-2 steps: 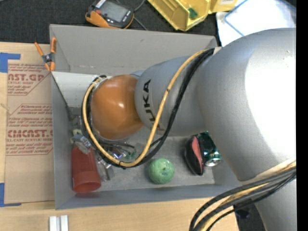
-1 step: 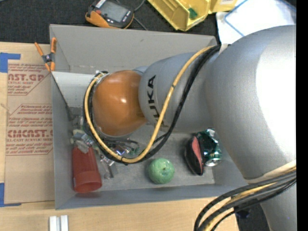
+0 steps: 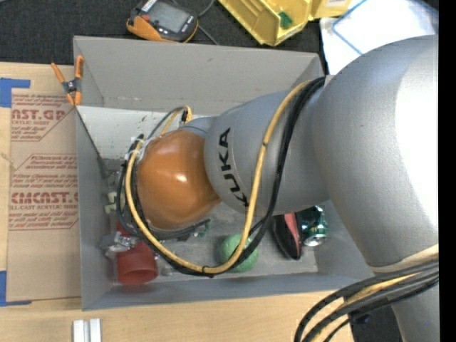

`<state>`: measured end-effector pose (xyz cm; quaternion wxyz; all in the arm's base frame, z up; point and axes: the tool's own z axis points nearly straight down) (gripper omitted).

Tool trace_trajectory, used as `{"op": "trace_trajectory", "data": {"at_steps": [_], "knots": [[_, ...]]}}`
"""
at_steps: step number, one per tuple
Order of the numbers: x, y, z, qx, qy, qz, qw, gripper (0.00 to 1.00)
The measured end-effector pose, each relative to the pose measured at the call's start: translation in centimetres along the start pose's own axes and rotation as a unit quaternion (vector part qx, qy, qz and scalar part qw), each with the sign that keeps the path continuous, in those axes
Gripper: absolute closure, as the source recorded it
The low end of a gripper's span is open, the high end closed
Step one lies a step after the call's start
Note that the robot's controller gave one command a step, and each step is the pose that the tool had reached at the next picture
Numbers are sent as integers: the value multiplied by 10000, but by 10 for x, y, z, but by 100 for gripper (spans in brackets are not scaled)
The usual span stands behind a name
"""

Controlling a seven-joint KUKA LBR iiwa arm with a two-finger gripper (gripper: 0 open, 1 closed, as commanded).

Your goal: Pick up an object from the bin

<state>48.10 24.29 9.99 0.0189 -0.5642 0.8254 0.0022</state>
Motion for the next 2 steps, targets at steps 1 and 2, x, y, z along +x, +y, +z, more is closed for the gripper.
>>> {"op": "trace_trajectory", "data": {"at_steps": [1, 2], "knots": [[-3, -8, 31, -64, 101, -1007, 9948, 0], [1, -11, 31, -11, 4, -1304, 9915, 100]]}}
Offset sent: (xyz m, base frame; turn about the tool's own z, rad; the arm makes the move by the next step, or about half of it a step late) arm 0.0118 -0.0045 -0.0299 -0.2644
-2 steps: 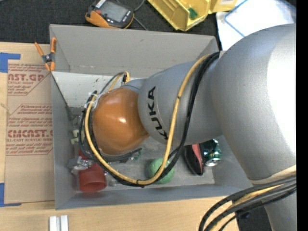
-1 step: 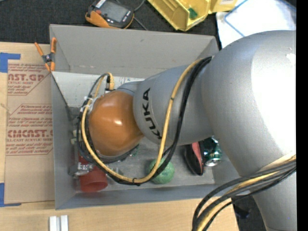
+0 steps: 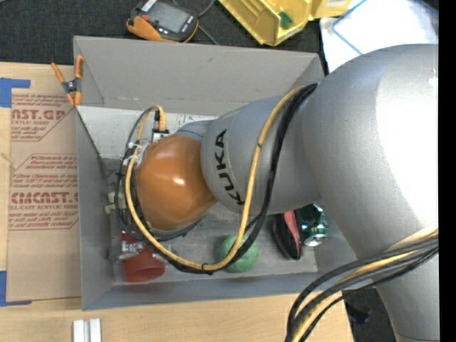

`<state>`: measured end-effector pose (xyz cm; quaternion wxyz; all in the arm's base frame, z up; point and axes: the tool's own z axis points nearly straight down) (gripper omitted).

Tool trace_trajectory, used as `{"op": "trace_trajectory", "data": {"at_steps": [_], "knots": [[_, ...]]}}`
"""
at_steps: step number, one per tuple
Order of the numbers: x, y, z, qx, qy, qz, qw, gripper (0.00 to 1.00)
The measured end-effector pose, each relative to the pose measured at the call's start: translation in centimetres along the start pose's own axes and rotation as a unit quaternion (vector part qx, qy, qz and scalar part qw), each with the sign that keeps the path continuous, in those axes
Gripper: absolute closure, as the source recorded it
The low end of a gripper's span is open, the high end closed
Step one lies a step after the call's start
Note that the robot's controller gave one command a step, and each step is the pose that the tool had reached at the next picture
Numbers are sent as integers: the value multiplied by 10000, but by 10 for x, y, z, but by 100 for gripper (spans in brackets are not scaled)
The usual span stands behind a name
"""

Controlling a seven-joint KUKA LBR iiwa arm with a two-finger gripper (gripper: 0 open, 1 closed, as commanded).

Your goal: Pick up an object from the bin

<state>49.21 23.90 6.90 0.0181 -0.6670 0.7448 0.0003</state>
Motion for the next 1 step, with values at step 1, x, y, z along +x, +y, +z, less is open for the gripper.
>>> {"op": "trace_trajectory", "data": {"at_steps": [1], "knots": [[0, 0, 0, -2, -4, -3, 10000, 100]]}}
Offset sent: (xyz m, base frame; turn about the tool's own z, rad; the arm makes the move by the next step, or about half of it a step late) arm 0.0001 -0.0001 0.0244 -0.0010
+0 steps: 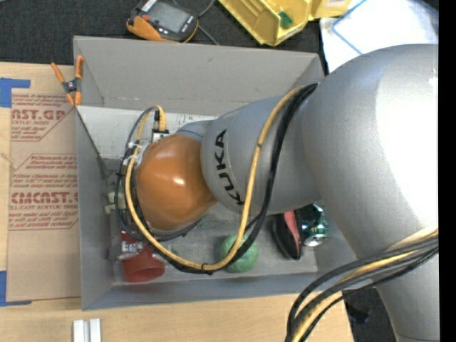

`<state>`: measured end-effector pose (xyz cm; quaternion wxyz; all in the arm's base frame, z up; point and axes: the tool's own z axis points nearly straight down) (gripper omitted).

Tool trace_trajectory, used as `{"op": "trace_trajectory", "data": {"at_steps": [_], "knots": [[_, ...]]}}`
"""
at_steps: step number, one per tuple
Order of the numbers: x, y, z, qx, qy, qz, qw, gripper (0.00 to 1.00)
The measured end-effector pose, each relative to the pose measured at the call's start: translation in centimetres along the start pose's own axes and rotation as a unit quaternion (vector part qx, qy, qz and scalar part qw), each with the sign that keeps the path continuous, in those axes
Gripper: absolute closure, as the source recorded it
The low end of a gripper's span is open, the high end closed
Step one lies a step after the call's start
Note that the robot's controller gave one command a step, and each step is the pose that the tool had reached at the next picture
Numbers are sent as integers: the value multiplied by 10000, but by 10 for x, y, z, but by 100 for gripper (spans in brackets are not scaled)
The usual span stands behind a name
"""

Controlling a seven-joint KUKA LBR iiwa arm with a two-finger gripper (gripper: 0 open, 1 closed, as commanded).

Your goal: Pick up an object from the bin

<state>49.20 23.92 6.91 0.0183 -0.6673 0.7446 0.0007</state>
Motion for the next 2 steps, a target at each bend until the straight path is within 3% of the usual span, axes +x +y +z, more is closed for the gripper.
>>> {"op": "trace_trajectory", "data": {"at_steps": [1, 2], "knots": [[0, 1, -14, -9, 4, 5, 10000, 100], [-1, 1, -49, -33, 9, 8, 10000, 100]]}}
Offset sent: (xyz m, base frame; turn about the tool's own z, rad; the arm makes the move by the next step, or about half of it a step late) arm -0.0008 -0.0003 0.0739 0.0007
